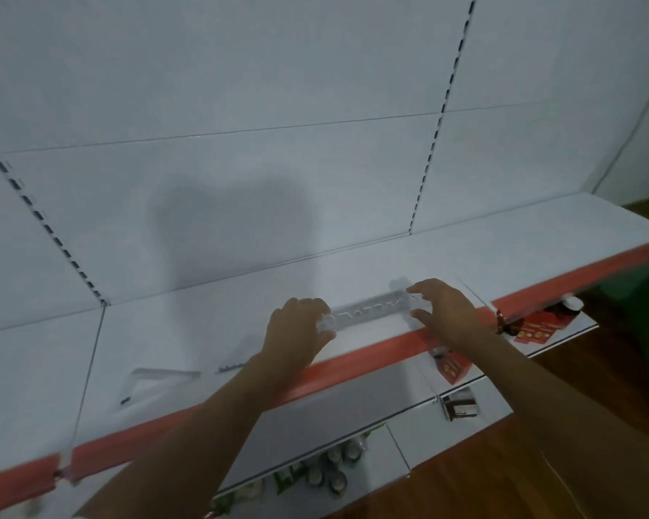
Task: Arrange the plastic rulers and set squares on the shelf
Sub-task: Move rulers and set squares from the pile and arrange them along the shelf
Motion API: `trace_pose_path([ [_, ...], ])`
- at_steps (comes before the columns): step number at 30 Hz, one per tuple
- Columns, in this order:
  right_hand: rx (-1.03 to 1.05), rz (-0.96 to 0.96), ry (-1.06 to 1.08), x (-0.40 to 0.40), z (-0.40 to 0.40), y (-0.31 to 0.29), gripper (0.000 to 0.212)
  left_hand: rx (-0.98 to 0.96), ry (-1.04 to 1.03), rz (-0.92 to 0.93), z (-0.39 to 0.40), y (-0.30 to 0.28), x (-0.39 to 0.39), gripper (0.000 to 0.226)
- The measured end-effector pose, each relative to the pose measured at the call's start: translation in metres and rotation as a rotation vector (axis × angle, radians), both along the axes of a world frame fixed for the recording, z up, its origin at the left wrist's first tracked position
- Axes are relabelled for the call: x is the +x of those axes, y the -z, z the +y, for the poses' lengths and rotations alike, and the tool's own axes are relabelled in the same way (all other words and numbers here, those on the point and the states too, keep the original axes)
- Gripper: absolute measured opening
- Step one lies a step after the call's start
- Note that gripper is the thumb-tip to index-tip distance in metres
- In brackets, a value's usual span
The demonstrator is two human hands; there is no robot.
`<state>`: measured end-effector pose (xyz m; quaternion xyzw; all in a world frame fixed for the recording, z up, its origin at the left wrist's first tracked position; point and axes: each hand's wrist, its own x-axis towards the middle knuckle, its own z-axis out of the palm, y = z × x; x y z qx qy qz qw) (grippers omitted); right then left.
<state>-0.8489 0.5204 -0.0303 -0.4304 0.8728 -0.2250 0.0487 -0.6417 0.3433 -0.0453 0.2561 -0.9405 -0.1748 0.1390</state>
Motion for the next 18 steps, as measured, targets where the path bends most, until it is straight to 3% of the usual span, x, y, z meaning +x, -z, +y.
trace_pose_path([
  [7,0.028,-0.001,-0.193,-0.019,-0.022,0.001,0.038,0.101,-0.053,-0.054,-0.009,-0.004,0.006,0.032],
  [18,0.052,-0.038,-0.313,-0.036,-0.029,0.005,0.042,0.171,-0.171,-0.111,0.003,-0.009,0.000,0.035],
])
